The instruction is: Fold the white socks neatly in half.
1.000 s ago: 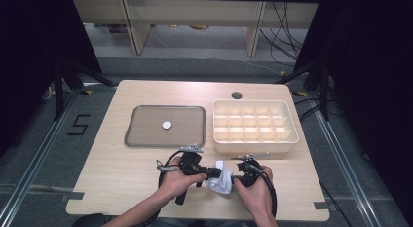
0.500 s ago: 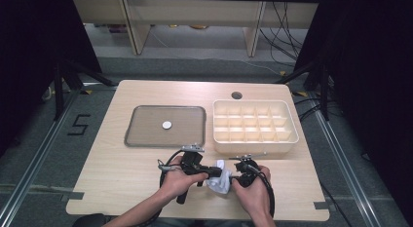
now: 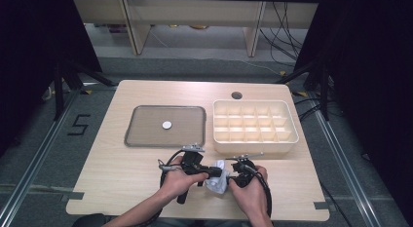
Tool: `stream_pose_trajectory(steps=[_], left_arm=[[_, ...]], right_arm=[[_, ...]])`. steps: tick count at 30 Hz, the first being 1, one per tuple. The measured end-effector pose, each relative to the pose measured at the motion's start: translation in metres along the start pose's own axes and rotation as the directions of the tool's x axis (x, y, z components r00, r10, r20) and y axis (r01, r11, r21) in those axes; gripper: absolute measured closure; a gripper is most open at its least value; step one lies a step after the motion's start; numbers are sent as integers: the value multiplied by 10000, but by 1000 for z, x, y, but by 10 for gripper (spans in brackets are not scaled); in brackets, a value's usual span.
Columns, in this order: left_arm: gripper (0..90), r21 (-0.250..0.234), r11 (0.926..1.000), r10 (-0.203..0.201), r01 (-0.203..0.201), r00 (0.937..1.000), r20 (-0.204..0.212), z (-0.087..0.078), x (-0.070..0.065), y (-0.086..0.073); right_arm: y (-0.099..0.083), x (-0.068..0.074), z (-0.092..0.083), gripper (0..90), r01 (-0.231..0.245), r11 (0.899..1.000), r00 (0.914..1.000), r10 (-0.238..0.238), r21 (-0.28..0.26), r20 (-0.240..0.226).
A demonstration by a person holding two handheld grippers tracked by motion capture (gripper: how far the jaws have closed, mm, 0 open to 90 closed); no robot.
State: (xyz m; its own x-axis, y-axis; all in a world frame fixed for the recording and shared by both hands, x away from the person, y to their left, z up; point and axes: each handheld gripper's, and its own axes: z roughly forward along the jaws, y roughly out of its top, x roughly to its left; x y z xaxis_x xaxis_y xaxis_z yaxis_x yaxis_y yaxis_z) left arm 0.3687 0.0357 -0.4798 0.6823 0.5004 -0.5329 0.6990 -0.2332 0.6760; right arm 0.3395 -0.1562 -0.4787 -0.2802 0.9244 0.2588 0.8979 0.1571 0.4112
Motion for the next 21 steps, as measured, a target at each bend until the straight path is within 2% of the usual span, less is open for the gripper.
stream_pose_trajectory(steps=[3, 5, 7, 8, 13, 17, 18, 21], left_arm=[[830, -1, 10000, -15, 15, 10000, -63, 1, 0, -1], [830, 55, 10000, 12, -11, 9999, -135, 1, -1, -1], [829, 98, 9999, 29, -29, 10000, -37, 2, 0, -2], [829, 132, 9999, 25, -23, 9998, -177, 3, -1, -2], [827, 304, 9994, 146, -143, 9999, -92, 6, 1, -5], [826, 323, 9993, 173, -166, 9996, -202, 8, 1, -6], [825, 357, 9992, 195, -189, 9997, -159, 8, 1, -6], [825, 329, 9992, 242, -234, 9994, -241, 8, 0, -7]], right_arm=[[0, 2, 1, 868, -117, 9999, 9999, 117, 54, 44], [0, 2, 2, 867, 26, 10000, 10000, -26, 11, 7], [0, 3, 2, 866, -33, 10000, 10000, 33, 44, 11], [0, 3, 3, 863, -59, 10000, 10000, 59, 68, -12], [0, 1, 2, 834, -140, 9999, 9998, 140, 2, -138], [3, -4, -6, 792, -341, 9978, 9991, 325, -571, -284], [5, -7, -10, 789, -313, 9965, 9994, 300, -774, -171], [10, -10, -18, 776, -480, 9941, 9987, 461, -977, -209]])
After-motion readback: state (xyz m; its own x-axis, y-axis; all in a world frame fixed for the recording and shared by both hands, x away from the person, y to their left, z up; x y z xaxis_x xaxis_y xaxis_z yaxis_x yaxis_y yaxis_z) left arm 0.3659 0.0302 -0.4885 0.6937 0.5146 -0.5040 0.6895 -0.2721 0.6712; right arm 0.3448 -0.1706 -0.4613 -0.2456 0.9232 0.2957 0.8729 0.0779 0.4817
